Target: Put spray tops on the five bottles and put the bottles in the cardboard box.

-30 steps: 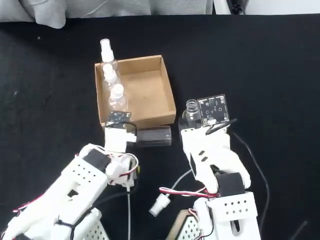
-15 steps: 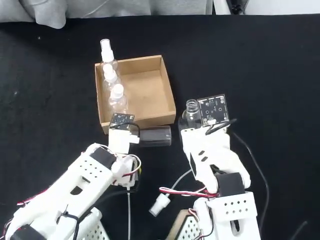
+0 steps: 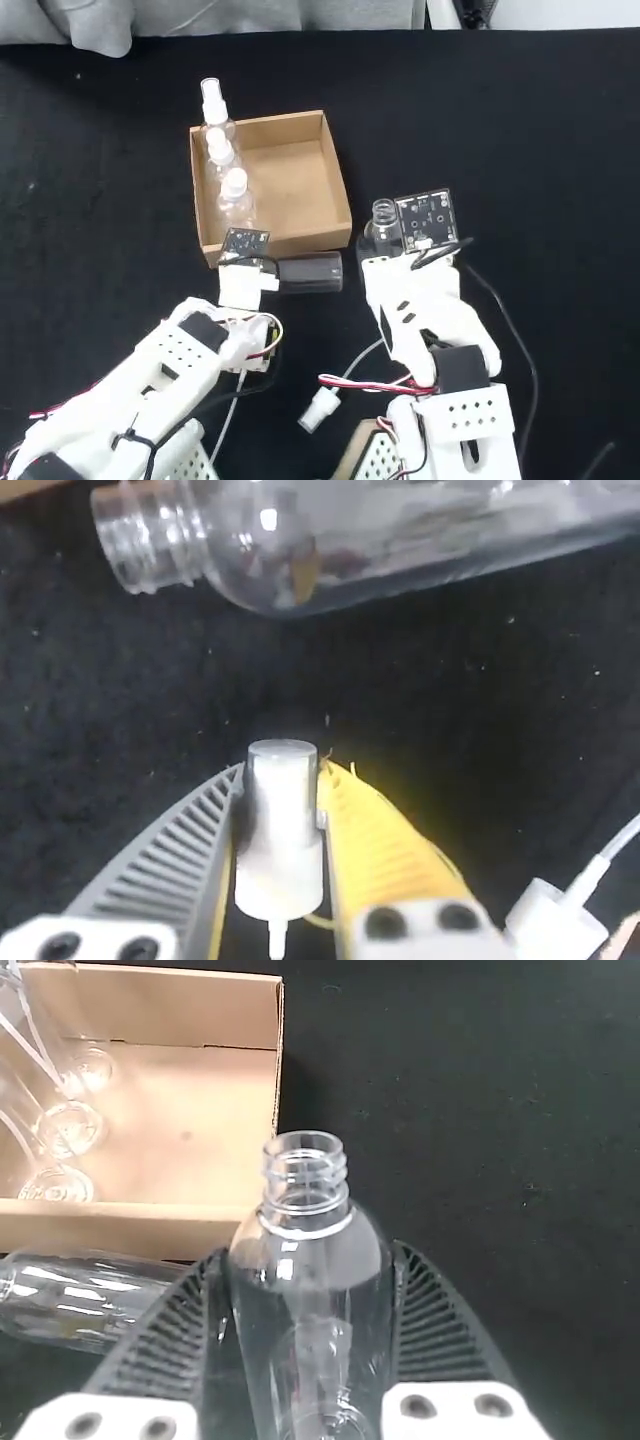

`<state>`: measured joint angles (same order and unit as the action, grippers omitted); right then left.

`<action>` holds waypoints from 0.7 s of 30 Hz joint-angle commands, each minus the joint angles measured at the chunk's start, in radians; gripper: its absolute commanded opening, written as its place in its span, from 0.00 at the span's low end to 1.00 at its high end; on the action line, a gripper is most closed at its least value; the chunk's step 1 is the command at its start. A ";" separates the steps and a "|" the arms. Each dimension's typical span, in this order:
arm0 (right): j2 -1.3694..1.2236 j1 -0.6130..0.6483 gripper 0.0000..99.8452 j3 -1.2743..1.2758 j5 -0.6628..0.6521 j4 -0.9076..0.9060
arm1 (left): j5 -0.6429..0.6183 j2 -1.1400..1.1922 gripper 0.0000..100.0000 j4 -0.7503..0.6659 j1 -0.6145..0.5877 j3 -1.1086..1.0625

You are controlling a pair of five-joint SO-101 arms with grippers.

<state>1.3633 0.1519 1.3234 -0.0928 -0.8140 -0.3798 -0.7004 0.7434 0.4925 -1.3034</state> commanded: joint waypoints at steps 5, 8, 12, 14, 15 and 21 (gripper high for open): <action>0.022 -0.031 0.09 -0.012 -0.003 0.032 | -0.011 0.000 0.03 -0.021 -0.005 0.008; 0.022 -0.031 0.09 -0.012 -0.003 0.032 | -0.011 -0.002 0.03 0.041 -0.005 0.042; 0.022 -0.031 0.09 -0.012 -0.003 0.032 | -0.008 -0.002 0.03 0.130 -0.005 0.102; 0.022 -0.031 0.09 -0.012 -0.003 0.032 | -0.008 -0.002 0.03 0.152 -0.005 0.116; 0.022 -0.031 0.09 -0.012 -0.003 0.032 | -0.009 -0.002 0.03 0.157 -0.007 0.119; 0.022 -0.031 0.09 -0.012 -0.005 0.032 | -0.009 -0.049 0.03 0.164 -0.108 0.124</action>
<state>1.3633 0.1519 1.3234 -0.0928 -0.8140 -0.3798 -0.6882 0.8968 0.4772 -1.2375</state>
